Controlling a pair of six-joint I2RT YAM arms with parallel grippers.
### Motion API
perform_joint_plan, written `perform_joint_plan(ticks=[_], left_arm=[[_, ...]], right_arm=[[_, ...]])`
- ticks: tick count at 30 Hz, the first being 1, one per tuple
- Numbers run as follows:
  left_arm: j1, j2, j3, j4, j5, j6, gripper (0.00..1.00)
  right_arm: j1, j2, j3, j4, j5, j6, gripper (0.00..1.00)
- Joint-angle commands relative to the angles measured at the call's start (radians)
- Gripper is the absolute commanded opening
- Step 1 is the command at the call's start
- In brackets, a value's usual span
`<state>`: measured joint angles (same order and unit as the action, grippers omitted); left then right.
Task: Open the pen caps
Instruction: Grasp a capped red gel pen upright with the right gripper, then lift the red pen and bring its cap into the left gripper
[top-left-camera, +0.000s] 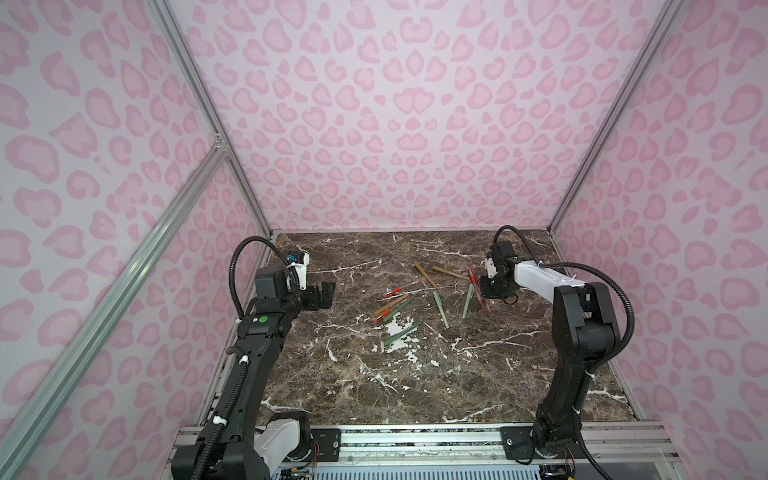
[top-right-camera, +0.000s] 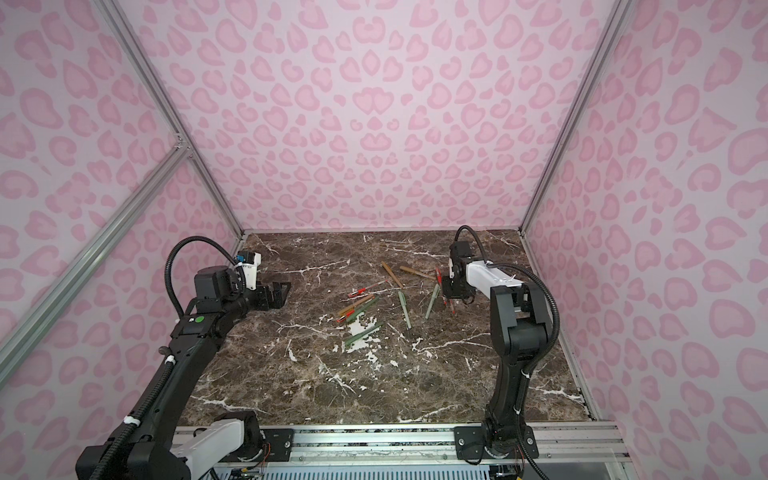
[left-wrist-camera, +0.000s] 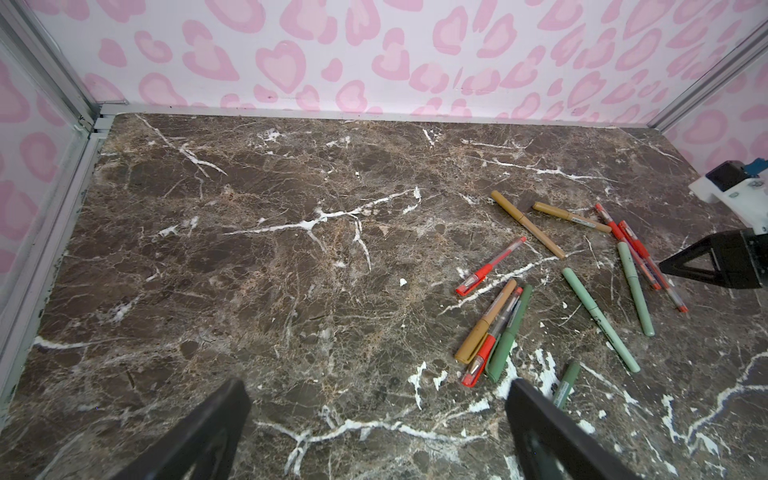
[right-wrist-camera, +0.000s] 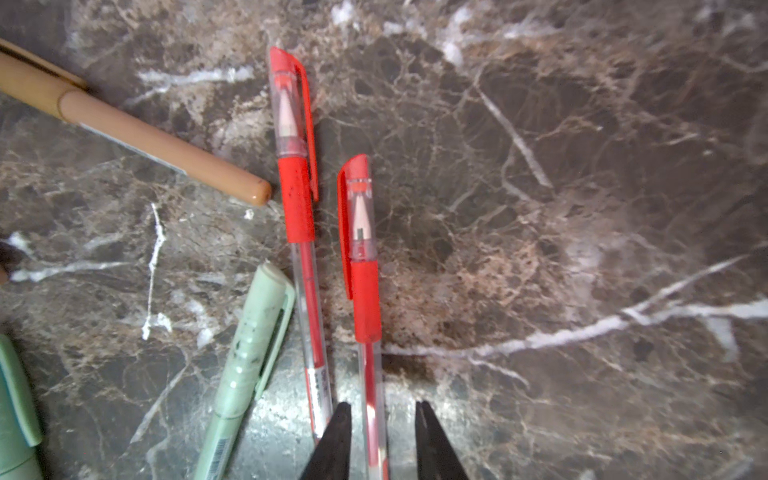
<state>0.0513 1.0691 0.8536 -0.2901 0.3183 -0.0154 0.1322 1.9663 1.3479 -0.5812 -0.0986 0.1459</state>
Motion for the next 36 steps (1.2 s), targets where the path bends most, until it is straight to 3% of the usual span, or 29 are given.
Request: perform_joint_plan(ticks=[1, 7, 11, 20, 24, 28, 31, 36], left_arm=[[0.002, -0.003, 0.01, 0.013, 0.011, -0.004, 1.0], [0.004, 0.002, 0.009, 0.018, 0.021, -0.007, 1.0], [0.004, 0.002, 0.017, 0.018, 0.052, -0.017, 1.0], [0.0, 0.0, 0.02, 0.03, 0.269, -0.075, 0.98], [-0.013, 0.006, 0.021, 0.039, 0.417, -0.124, 0.96], [-0.024, 0.008, 0.005, 0.084, 0.519, -0.168, 0.95], [-0.029, 0.018, 0.007, 0.097, 0.542, -0.191, 0.93], [-0.055, 0.03, 0.006, 0.123, 0.581, -0.214, 0.91]], right_arm=[[-0.001, 0.025, -0.01, -0.014, -0.016, -0.004, 0.24], [-0.012, 0.026, -0.057, 0.009, -0.002, -0.004, 0.12], [-0.016, -0.012, -0.08, 0.012, -0.01, -0.015, 0.09], [0.03, -0.282, -0.205, 0.065, -0.026, 0.025, 0.06], [0.137, -0.431, -0.269, 0.113, -0.023, 0.076, 0.06], [0.309, -0.548, -0.332, 0.257, -0.008, 0.143, 0.05], [0.426, -0.585, -0.348, 0.358, 0.019, 0.224, 0.04], [0.608, -0.577, -0.336, 0.524, 0.047, 0.236, 0.04]])
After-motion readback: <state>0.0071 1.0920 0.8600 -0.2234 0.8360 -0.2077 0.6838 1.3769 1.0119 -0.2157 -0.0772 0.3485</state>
